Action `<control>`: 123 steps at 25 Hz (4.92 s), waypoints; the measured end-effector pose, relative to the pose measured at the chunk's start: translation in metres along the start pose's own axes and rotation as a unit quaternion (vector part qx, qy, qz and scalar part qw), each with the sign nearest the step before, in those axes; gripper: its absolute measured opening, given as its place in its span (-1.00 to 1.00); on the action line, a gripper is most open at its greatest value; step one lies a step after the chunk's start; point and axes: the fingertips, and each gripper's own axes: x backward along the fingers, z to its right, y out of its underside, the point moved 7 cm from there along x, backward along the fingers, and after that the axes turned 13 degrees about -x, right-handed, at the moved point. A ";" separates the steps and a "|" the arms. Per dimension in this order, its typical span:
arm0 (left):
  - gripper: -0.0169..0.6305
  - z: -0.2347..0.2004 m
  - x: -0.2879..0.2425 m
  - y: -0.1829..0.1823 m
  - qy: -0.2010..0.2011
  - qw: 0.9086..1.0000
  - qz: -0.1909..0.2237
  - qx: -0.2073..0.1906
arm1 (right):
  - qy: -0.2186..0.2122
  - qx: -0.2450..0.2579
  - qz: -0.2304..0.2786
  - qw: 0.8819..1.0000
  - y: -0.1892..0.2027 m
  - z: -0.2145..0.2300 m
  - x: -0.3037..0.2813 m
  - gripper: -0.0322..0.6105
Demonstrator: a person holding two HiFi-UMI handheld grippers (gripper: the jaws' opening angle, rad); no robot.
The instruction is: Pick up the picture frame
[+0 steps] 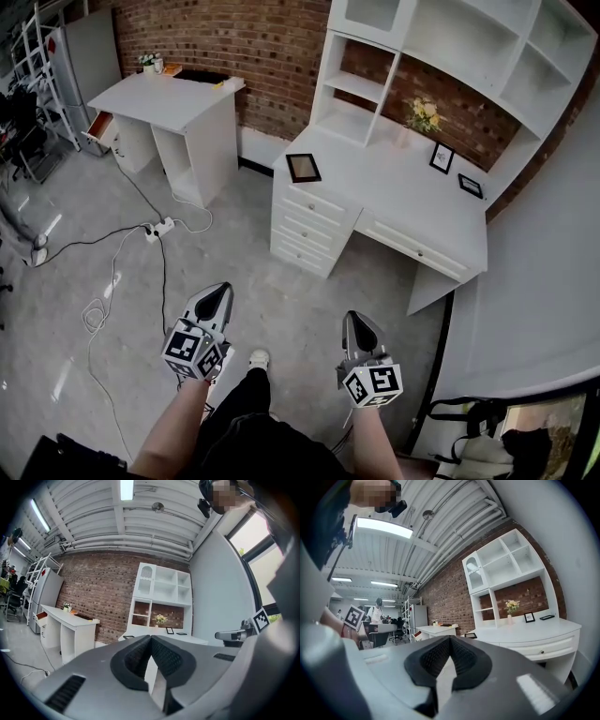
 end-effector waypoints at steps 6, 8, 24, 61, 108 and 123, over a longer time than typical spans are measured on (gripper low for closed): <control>-0.92 -0.032 -0.052 0.000 0.004 1.000 -0.003 0.005 | 0.013 -0.005 -0.007 1.000 -0.009 0.021 -0.049 -0.89; -0.92 -0.041 -0.071 -0.001 0.010 1.000 -0.003 0.004 | 0.018 -0.007 -0.007 1.000 -0.011 0.029 -0.066 -0.89; -0.92 -0.117 -0.178 0.011 0.033 0.999 -0.008 0.001 | 0.043 -0.029 -0.013 0.999 -0.010 0.061 -0.188 -0.89; -0.92 -0.177 -0.315 0.035 0.001 1.000 -0.022 0.011 | 0.006 -0.158 -0.098 0.983 0.035 0.140 -0.378 -0.89; -0.92 -0.193 -0.404 0.113 -0.012 0.995 -0.088 0.041 | -0.029 -0.503 -0.114 0.856 0.114 0.183 -0.529 -0.35; -0.92 -0.204 -0.398 0.114 -0.029 0.995 -0.089 0.045 | -0.049 -0.562 -0.081 0.822 0.114 0.188 -0.538 -0.64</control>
